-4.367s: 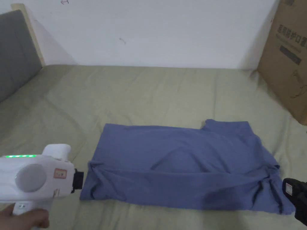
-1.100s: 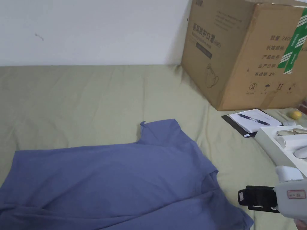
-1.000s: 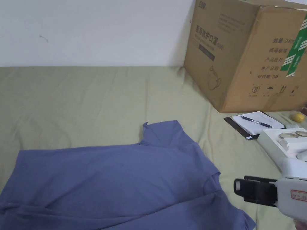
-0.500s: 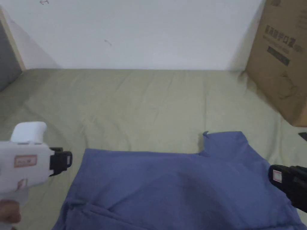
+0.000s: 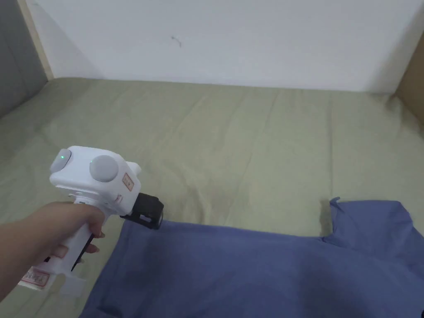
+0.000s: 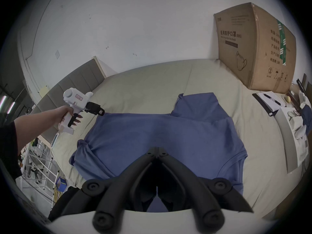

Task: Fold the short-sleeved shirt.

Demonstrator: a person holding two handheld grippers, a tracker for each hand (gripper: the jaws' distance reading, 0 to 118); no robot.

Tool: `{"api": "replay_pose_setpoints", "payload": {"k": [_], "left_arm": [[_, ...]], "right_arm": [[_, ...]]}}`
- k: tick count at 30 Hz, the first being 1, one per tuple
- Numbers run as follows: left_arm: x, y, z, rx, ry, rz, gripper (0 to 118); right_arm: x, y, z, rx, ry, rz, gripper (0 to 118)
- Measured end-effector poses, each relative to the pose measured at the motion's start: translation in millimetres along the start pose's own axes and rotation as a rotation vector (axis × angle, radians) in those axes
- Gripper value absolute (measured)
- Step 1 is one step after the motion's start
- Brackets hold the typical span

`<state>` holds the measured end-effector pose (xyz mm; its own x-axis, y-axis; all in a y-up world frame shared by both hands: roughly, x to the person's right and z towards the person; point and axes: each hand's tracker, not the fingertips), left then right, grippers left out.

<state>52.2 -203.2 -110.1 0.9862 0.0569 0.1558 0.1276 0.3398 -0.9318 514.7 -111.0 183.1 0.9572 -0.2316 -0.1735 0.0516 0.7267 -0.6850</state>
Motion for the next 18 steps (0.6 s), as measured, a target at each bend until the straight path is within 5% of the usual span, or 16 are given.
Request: {"api": "replay_pose_setpoints", "payload": {"k": [3, 5, 9, 12, 13, 18], "left_arm": [[-4.9, 4.1, -16.8, -0.004, -0.056, 0.089, 113], [-8.2, 3.5, -25.8, -0.023, -0.067, 0.096, 97], [-2.0, -0.9, -21.2, -0.015, -0.022, 0.065, 90], [8.7, -8.6, -1.3, 0.039, 0.026, 0.021, 38], [10.5, -11.9, 3.8, 0.044, 0.025, -0.012, 1], [22.2, -9.1, 31.5, 0.097, 0.02, -0.06, 0]], "right_arm": [[-3.7, -3.7, -10.3, -0.025, -0.006, 0.039, 0], [-5.4, -6.2, -15.4, -0.043, 0.003, 0.052, 0], [-5.5, -9.2, -18.6, -0.062, 0.023, 0.029, 0], [-3.7, -9.3, -15.6, -0.06, 0.02, 0.009, 0], [-2.8, -8.8, -13.6, -0.055, 0.018, 0.007, 0], [22.7, 14.2, -8.7, 0.104, 0.042, -0.046, 0]]}}
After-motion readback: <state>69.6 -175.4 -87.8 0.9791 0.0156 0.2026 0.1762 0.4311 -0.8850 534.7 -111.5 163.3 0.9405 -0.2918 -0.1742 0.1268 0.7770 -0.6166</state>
